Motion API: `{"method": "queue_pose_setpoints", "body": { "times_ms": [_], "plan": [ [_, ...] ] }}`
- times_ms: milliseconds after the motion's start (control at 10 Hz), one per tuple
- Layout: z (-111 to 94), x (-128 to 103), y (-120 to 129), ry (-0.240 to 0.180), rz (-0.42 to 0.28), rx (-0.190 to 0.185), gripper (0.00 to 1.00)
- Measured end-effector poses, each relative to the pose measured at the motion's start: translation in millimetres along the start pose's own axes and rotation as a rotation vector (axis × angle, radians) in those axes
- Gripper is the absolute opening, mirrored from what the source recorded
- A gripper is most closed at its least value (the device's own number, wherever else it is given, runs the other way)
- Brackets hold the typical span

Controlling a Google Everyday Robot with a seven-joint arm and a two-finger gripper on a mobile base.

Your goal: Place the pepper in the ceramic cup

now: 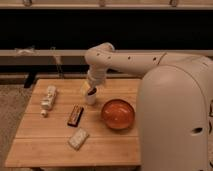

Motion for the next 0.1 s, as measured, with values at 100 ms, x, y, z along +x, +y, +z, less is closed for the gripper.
{"method": "queue_pose_setpoints", "body": {
  "times_ms": [100],
  "plan": [
    [0.0, -1.3, 2.4, 0.0, -0.003, -0.002, 0.8]
  ]
}}
